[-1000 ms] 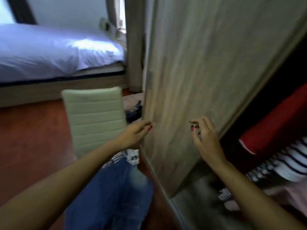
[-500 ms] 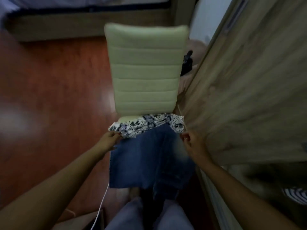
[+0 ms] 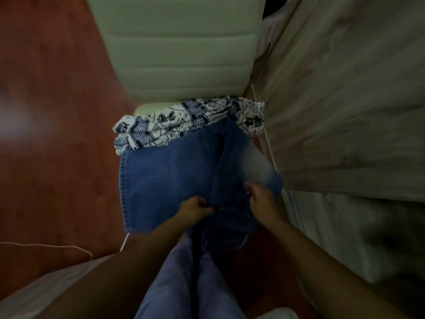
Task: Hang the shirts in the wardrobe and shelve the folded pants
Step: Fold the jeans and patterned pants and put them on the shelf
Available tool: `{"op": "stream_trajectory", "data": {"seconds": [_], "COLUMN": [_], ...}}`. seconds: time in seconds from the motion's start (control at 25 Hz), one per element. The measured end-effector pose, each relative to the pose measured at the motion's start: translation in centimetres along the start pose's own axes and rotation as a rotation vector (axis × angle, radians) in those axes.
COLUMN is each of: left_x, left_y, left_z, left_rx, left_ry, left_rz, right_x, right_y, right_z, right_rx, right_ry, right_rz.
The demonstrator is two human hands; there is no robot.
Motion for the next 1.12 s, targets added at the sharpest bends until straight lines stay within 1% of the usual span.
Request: {"op": "stream_trajectory", "data": {"seconds": [0.12,0.24,0.28,0.32,0.4,0.44,0.52,0.56,0.64,0.72,0.8,0.88,0.92,1.0,1.08,1.12], "left_x": [-0.5,-0.6,-0.5,-0.4,0.6,1.5,4.2,5.9,9.2,11.6,13.1,13.5,13.3,12.6,11.4,10.5], "left_y": [2.2,2.5,2.5,2.4,2.2,1.9,0.7,-0.1,-1.6,-3.0,-4.3,-5.2,-5.4,-6.1,-7.0,-7.6], "left_z": [0.9,1.3,1.2,0.9,-0.7,-1.5,-2.9,-3.3,-3.9,-4.4,-4.1,-3.7,-3.6,-3.1,-2.2,-1.5], "left_rx": [0.076,0.115,0.086,0.036,-0.063,-0.077,-0.055,-0.043,-0.035,-0.020,-0.042,-0.062,-0.069,-0.093,-0.137,-0.102], "left_ry": [0.060,0.130,0.181,0.224,0.254,0.249,0.252,0.240,0.140,0.029,-0.027,-0.070,-0.079,-0.060,0.006,0.040], "left_rz": [0.144,0.188,0.138,0.029,-0.268,-0.385,-0.526,-0.584,-0.707,-0.823,-0.920,-0.952,-0.964,-1.021,-1.041,-1.015], "right_x": [2.0,3.0,3.1,3.2,2.9,2.4,1.1,0.4,-1.2,-2.7,-4.1,-4.8,-5.0,-5.3,-5.2,-5.1], "right_y": [1.7,1.9,1.7,1.5,0.7,0.1,-1.1,-1.7,-2.9,-3.5,-3.8,-4.0,-4.3,-4.9,-5.5,-5.9], "right_z": [0.2,-0.1,-0.4,-0.8,-2.5,-3.7,-6.2,-7.1,-8.5,-9.5,-9.4,-7.9,-7.0,-4.6,-3.3,-2.9], "right_rx": [-0.094,-0.091,-0.092,-0.096,-0.111,-0.099,-0.034,0.009,0.068,0.100,0.135,0.274,0.342,0.396,0.407,0.417], "right_ry": [-0.066,-0.161,-0.187,-0.204,-0.215,-0.233,-0.289,-0.303,-0.302,-0.316,-0.336,-0.347,-0.348,-0.317,-0.195,-0.141], "right_rz": [0.036,0.091,0.106,0.128,0.185,0.218,0.305,0.359,0.460,0.429,0.280,0.183,0.182,0.232,0.319,0.409]}}
Point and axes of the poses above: each hand's wrist, its own z-axis towards the middle knuckle, its own y-axis out of the palm, x = y × z, the point moved 1 cm from there along z, towards the middle knuckle, and after that the axes turned 6 degrees about -z, right-handed, at the moved point
